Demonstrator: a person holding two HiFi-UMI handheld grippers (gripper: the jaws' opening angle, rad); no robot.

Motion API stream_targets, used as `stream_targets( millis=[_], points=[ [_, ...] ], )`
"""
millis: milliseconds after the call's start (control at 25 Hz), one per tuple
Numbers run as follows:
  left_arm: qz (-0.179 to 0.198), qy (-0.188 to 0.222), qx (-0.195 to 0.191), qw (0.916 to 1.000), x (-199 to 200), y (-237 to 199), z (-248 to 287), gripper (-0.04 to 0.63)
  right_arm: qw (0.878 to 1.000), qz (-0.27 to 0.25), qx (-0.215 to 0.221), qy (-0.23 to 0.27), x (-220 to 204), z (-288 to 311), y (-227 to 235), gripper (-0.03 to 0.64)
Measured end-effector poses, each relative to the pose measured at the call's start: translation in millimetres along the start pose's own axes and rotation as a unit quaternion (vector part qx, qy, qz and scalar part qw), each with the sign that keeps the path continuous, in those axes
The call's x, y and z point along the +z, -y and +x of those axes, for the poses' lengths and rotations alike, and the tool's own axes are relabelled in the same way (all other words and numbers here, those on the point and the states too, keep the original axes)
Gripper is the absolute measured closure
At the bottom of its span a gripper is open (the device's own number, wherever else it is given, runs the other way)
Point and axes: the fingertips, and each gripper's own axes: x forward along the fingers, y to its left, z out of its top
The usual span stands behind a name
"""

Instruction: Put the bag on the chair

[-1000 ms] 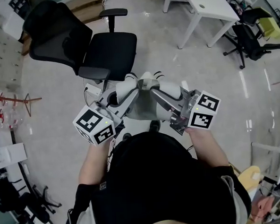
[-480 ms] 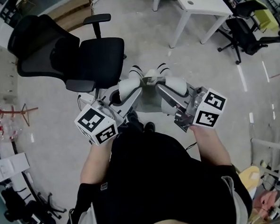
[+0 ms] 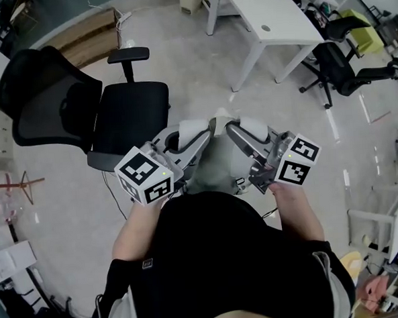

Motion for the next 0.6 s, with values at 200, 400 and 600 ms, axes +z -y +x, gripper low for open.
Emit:
stream_targets(
  millis=[200,400,600],
  points=[
    [0.016,0.013,0.01,0.9997,26,-35,-7,0.541,1.0,-0.021,0.004,-0.003,24,39,10,0.588],
    [0.028,0.016,0.052,0.9981,33,-62,-12,0.54,0.999,-0.025,0.036,-0.013,33,64,23,0.586],
    [0.056,0.028,0.09,0.994,46,-74,-11,0.538,0.997,-0.031,0.073,-0.022,52,76,34,0.586]
  ],
)
